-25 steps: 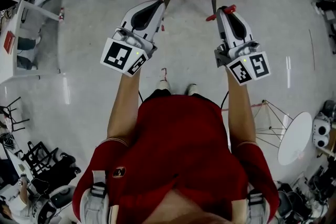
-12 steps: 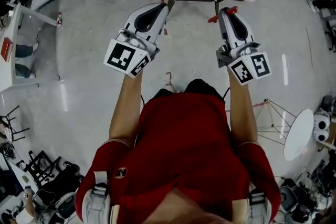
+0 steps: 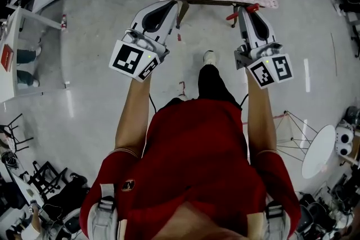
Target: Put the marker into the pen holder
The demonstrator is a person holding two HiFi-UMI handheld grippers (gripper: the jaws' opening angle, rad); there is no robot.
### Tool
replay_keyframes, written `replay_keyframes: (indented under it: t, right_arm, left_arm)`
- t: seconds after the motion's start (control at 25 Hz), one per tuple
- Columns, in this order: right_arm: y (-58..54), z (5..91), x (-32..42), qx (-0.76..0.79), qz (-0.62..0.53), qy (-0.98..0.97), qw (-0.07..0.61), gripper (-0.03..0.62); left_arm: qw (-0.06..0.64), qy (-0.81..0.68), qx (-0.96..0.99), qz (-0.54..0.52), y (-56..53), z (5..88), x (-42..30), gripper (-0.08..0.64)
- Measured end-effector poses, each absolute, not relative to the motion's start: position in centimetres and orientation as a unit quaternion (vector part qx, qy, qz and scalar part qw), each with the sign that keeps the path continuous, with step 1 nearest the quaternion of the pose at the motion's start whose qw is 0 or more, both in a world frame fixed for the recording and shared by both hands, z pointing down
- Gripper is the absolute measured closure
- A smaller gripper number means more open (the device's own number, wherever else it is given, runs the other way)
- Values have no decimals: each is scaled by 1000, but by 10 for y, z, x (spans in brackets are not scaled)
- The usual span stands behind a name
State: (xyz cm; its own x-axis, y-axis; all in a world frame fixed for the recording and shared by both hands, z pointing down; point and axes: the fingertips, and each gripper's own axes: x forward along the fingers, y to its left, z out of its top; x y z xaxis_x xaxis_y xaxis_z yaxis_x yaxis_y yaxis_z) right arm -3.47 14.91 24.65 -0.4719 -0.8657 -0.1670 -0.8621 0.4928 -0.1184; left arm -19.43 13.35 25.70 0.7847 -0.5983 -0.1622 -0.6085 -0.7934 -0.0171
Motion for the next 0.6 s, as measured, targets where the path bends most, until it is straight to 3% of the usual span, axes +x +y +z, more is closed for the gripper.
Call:
replay_keyframes:
  t: [0.6]
  right_arm:
    - [-14, 279, 64, -479, -32, 870, 117, 557]
  left_arm:
    - [42, 356, -933, 32, -24, 281, -101, 555]
